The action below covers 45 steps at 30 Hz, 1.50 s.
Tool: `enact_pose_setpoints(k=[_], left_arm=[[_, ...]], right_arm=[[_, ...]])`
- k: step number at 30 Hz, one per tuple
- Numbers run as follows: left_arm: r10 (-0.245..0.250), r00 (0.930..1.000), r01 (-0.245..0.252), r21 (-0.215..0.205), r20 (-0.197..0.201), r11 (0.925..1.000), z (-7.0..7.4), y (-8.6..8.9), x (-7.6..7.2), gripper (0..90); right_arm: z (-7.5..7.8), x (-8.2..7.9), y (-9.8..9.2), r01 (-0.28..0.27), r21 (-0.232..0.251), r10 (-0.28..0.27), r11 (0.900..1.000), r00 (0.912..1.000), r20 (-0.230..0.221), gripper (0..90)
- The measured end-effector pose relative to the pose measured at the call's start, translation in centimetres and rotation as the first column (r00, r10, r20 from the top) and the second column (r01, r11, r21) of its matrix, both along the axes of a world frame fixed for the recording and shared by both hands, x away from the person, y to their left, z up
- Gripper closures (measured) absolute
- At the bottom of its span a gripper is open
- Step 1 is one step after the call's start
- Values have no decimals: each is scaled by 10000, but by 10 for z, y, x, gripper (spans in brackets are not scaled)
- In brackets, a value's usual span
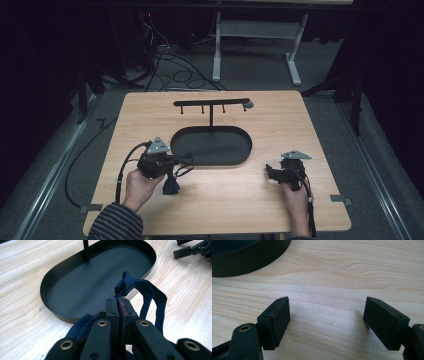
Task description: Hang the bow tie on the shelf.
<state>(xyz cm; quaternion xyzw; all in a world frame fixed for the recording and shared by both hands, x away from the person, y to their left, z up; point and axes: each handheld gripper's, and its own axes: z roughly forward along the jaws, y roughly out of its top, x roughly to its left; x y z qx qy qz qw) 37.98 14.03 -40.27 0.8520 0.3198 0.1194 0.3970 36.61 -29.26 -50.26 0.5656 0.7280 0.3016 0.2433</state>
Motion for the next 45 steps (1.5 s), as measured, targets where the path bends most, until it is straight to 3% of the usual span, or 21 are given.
enact_pose_setpoints(k=[8, 20, 26, 45], left_arm=[[169, 9998, -162, -524, 130, 9985, 11, 3, 8, 872], [542, 9965, -506, -574, 635, 9971, 28, 3, 17, 872], [974, 9920, -903, -884, 799, 9920, 39, 7, 24, 872], [1208, 9881, -1100, -1113, 954, 9877, 47, 4, 39, 872]], right_arm=[[0, 0, 0, -7, 4, 7, 10000, 10000, -2, 226], [0, 0, 0, -10, 8, 10, 10000, 10000, -7, 227], [0, 0, 0, -7, 2, 7, 10000, 10000, -2, 227], [0, 0, 0, -42, -17, 42, 10000, 10000, 0, 226]])
